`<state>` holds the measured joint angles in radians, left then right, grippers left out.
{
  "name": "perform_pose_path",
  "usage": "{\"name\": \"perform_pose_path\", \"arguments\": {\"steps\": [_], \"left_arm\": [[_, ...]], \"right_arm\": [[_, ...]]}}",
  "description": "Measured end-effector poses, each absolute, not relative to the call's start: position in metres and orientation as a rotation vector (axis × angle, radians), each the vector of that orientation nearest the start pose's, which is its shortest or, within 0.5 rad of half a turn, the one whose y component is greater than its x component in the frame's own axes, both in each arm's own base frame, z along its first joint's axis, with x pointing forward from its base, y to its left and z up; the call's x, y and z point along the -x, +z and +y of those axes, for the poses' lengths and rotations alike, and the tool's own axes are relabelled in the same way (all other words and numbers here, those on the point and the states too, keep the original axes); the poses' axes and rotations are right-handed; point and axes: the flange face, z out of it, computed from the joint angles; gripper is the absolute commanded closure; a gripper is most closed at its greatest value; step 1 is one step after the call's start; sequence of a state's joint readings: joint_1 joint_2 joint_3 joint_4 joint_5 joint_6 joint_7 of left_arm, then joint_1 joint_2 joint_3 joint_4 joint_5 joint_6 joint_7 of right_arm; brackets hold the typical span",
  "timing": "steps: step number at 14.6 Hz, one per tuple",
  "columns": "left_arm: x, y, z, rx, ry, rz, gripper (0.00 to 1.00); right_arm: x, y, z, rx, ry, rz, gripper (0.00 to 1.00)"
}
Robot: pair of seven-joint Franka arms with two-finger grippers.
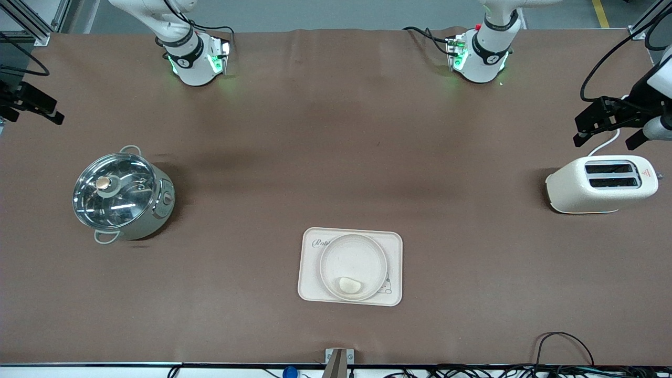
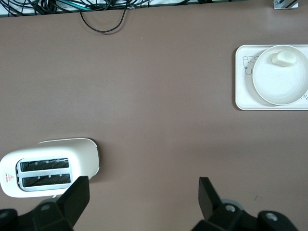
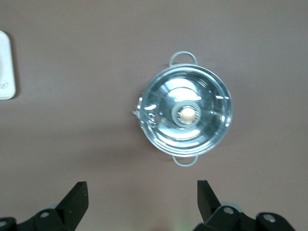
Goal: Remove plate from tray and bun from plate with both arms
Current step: 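Reach the right gripper toward the white plate on the tray, then lower the right gripper and grasp the rim of the white plate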
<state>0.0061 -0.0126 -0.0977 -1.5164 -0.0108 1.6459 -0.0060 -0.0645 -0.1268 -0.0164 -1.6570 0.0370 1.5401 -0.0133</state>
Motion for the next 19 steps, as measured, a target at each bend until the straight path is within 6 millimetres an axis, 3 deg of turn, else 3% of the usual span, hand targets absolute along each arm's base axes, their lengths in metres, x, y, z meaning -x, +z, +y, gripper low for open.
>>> {"name": "perform_pose_path", "arguments": {"steps": [2,4,6,8,10,13,16,19], "left_arm": [[-0.556,0.668,-0.052,3.147,-0.236,0.133,0.00],[-0.556,0.672,-0.052,3.146,-0.246,0.135,0.00],[-0.556,0.672,-0.056,3.146,-0.247,0.145,0.00],[-0.556,0.672,-0.058,3.147,-0.246,0.149,0.00],[-0.556,0.672,-0.056,3.146,-0.246,0.147,0.00],[-0.557,0.671,-0.057,3.147,-0.246,0.148,0.00],[-0.557,0.671,-0.057,3.147,-0.245,0.147,0.00],[-0.558,0.670,-0.056,3.147,-0.242,0.146,0.00]], "right_arm": [[-0.521,0.643,-0.010,3.080,-0.049,0.026,0.00],[-0.544,0.620,0.025,3.017,-0.059,-0.037,0.00],[-0.573,0.581,0.045,2.945,-0.040,-0.028,0.00],[-0.603,0.529,0.060,2.866,0.001,0.034,0.00],[-0.629,0.475,0.087,2.810,0.021,0.083,0.00],[-0.651,0.411,0.156,2.784,0.043,0.169,0.00],[-0.665,0.361,0.246,2.787,0.099,0.217,0.00],[-0.682,0.296,0.321,2.779,0.002,0.215,0.03]]}}
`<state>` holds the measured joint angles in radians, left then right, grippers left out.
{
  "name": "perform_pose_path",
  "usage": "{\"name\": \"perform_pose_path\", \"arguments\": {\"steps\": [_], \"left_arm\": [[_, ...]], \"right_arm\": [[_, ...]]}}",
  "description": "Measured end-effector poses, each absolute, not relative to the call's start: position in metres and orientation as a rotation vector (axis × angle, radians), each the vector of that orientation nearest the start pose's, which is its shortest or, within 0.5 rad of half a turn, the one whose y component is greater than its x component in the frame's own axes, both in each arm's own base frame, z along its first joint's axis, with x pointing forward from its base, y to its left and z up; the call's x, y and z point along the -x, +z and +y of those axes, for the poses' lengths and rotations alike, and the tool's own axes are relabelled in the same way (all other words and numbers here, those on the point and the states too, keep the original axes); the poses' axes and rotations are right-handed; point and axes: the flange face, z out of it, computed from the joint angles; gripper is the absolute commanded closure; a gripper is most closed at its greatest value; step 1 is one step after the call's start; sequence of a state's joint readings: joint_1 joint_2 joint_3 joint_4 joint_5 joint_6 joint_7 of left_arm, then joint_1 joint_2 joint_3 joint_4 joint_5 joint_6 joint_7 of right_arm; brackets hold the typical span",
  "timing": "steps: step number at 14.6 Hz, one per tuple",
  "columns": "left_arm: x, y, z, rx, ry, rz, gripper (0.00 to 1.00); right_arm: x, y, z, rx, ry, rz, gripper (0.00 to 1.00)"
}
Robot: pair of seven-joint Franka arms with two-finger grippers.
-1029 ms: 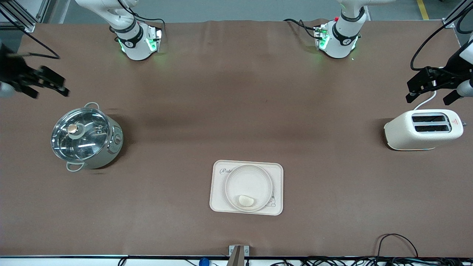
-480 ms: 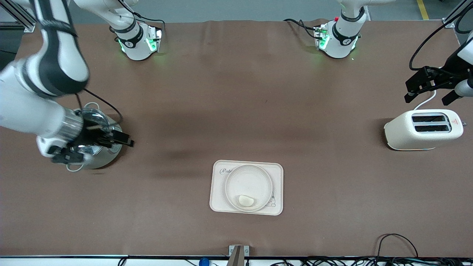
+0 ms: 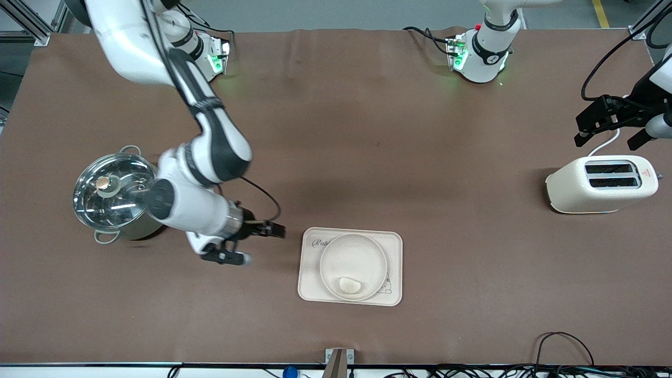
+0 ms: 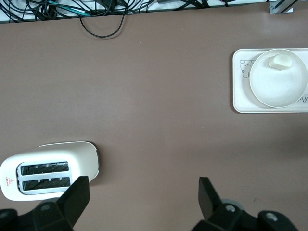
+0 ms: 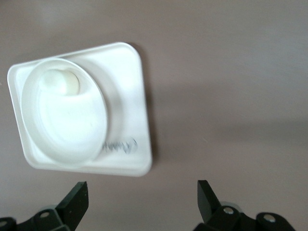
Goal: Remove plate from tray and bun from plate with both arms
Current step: 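Lower the right gripper and grasp the rim of the white plate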
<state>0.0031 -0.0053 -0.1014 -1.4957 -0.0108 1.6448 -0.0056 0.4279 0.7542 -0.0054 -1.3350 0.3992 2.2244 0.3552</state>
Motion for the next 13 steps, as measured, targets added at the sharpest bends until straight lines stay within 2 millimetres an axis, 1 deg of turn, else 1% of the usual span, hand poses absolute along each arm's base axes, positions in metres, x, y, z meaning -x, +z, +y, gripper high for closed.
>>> {"name": "perform_pose_path", "arguments": {"steps": [2,3,4,5,7,8,10,12,13], "left_arm": [[-0.558,0.670,-0.056,3.147,-0.241,0.146,0.00],[-0.558,0.670,-0.056,3.147,-0.241,0.146,0.00],[-0.558,0.670,-0.056,3.147,-0.241,0.146,0.00],[-0.558,0.670,-0.056,3.147,-0.240,0.146,0.00],[-0.558,0.670,-0.056,3.147,-0.240,0.146,0.00],[-0.558,0.670,-0.056,3.147,-0.240,0.146,0.00],[-0.558,0.670,-0.056,3.147,-0.240,0.146,0.00],[-0.558,0.670,-0.056,3.147,-0.240,0.146,0.00],[-0.558,0.670,-0.056,3.147,-0.240,0.146,0.00]], "right_arm": [[-0.682,0.250,0.354,2.772,-0.066,0.213,0.04],[-0.681,0.234,0.367,2.767,-0.075,0.235,0.04],[-0.680,0.222,0.379,2.760,-0.074,0.266,0.05],[-0.681,0.214,0.390,2.752,-0.074,0.295,0.07],[-0.684,0.205,0.402,2.736,-0.085,0.322,0.21],[-0.686,0.201,0.405,2.729,-0.091,0.324,0.34],[-0.686,0.197,0.408,2.721,-0.092,0.325,0.51],[-0.685,0.192,0.409,2.719,-0.086,0.327,0.70],[-0.685,0.189,0.409,2.718,-0.089,0.329,0.72]]}}
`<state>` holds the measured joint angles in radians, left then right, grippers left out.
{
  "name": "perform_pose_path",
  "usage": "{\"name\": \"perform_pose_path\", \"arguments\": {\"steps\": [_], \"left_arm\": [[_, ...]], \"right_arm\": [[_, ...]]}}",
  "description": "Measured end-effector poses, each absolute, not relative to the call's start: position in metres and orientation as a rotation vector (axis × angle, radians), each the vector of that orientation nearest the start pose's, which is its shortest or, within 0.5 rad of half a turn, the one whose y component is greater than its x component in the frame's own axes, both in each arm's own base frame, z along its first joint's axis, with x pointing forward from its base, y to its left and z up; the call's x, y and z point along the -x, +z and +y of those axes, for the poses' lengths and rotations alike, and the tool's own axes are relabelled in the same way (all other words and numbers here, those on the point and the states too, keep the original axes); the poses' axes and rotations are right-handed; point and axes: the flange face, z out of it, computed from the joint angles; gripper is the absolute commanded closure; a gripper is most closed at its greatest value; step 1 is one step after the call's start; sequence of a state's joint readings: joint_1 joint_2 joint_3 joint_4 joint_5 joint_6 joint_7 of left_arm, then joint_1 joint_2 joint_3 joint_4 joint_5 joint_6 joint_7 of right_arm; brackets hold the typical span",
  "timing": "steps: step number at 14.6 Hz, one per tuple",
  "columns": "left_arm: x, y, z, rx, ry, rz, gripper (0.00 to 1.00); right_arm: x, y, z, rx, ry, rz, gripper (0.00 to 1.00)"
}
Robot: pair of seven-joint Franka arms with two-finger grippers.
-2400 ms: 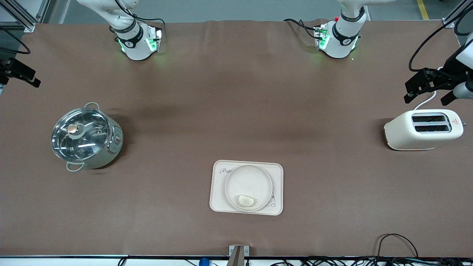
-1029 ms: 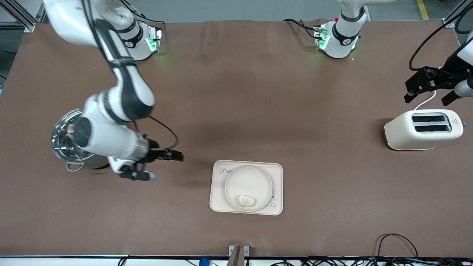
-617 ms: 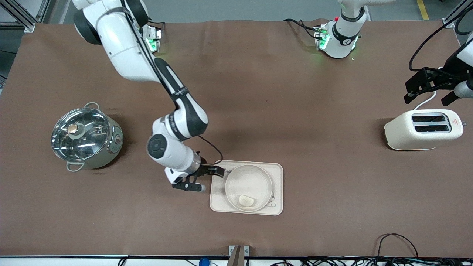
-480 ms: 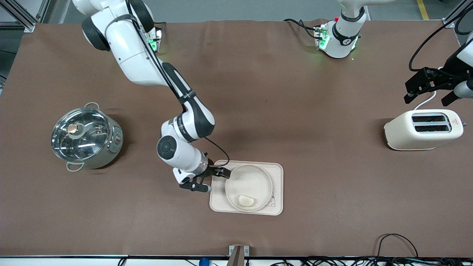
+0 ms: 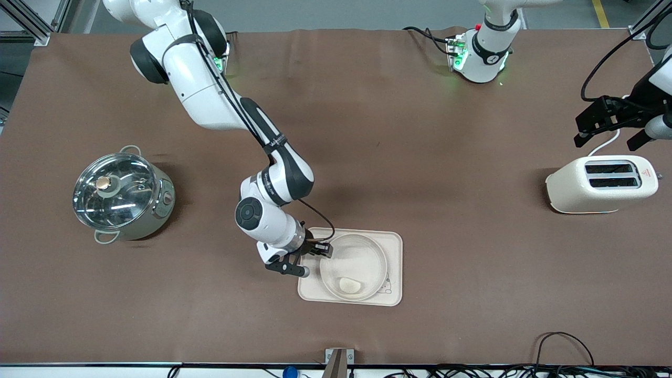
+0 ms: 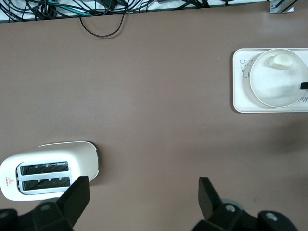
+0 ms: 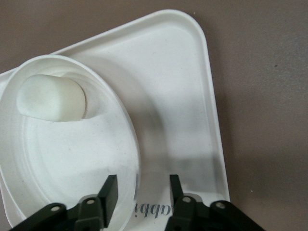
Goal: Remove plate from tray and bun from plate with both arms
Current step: 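Lower the right gripper and grasp the rim of the white plate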
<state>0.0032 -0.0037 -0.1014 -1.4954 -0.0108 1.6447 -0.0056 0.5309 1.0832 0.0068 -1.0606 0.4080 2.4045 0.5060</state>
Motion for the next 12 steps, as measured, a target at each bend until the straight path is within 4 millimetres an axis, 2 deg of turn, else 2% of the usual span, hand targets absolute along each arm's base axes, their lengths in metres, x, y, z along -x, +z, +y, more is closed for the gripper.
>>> {"name": "perform_pose_path", "arguments": {"steps": [2,5,9,12], "left_arm": [[-0.558,0.670,-0.056,3.147,-0.240,0.146,0.00],[-0.558,0.670,-0.056,3.147,-0.240,0.146,0.00],[-0.558,0.669,-0.056,3.147,-0.240,0.147,0.00],[-0.558,0.670,-0.056,3.147,-0.240,0.147,0.00]], "right_arm": [[-0.685,0.183,0.410,2.712,-0.100,0.335,0.76],[-0.684,0.178,0.413,2.695,-0.099,0.342,0.96],[-0.687,0.185,0.413,2.663,-0.101,0.367,0.97],[-0.697,0.198,0.403,2.622,-0.084,0.407,0.98]]}}
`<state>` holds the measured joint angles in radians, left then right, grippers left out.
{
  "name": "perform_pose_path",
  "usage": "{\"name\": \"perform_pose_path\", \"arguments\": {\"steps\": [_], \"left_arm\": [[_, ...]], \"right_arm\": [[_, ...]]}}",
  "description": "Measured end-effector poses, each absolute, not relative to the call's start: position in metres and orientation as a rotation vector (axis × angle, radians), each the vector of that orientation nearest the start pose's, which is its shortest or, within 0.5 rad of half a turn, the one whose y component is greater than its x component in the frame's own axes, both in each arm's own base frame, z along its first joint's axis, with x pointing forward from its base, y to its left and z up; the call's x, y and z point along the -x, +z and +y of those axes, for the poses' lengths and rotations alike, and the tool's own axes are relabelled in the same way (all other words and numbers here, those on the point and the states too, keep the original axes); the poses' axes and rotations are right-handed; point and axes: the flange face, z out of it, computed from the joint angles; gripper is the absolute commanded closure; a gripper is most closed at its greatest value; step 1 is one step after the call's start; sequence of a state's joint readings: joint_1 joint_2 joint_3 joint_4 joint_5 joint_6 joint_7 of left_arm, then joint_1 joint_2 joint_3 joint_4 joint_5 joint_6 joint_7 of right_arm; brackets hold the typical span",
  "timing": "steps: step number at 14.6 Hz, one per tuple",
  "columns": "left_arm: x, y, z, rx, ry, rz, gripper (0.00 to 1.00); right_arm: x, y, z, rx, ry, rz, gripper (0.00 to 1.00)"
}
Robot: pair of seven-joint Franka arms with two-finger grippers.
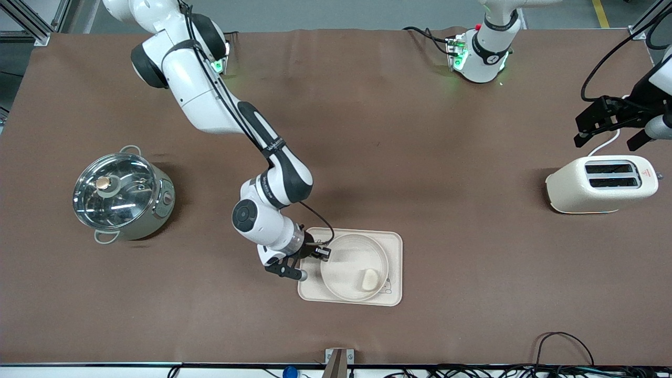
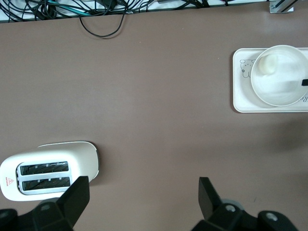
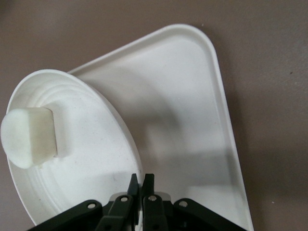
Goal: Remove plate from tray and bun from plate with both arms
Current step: 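Lower the right gripper and grasp the rim of the white plate, then lift the plate with bun off the tray with the right gripper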
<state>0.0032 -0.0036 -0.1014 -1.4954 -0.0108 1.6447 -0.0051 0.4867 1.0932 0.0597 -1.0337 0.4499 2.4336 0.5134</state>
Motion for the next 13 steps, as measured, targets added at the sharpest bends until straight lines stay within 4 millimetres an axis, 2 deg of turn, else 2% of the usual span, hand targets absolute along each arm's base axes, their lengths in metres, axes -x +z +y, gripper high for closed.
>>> {"name": "perform_pose_path", "arguments": {"steps": [4,7,10,12,13], "left_arm": [[-0.558,0.669,-0.056,3.147,-0.240,0.147,0.00],[-0.558,0.670,-0.056,3.147,-0.240,0.147,0.00],[-0.558,0.670,-0.056,3.147,-0.240,0.147,0.00],[-0.558,0.670,-0.056,3.147,-0.240,0.147,0.00],[-0.558,0.669,-0.056,3.147,-0.240,0.147,0.00]], "right_arm": [[-0.694,0.241,0.380,2.593,0.040,0.370,0.98],[-0.682,0.269,0.345,2.577,0.101,0.289,0.99],[-0.657,0.270,0.311,2.568,0.188,0.246,1.00],[-0.630,0.261,0.310,2.589,0.222,0.232,1.00],[-0.613,0.253,0.317,2.597,0.204,0.228,1.00]]}}
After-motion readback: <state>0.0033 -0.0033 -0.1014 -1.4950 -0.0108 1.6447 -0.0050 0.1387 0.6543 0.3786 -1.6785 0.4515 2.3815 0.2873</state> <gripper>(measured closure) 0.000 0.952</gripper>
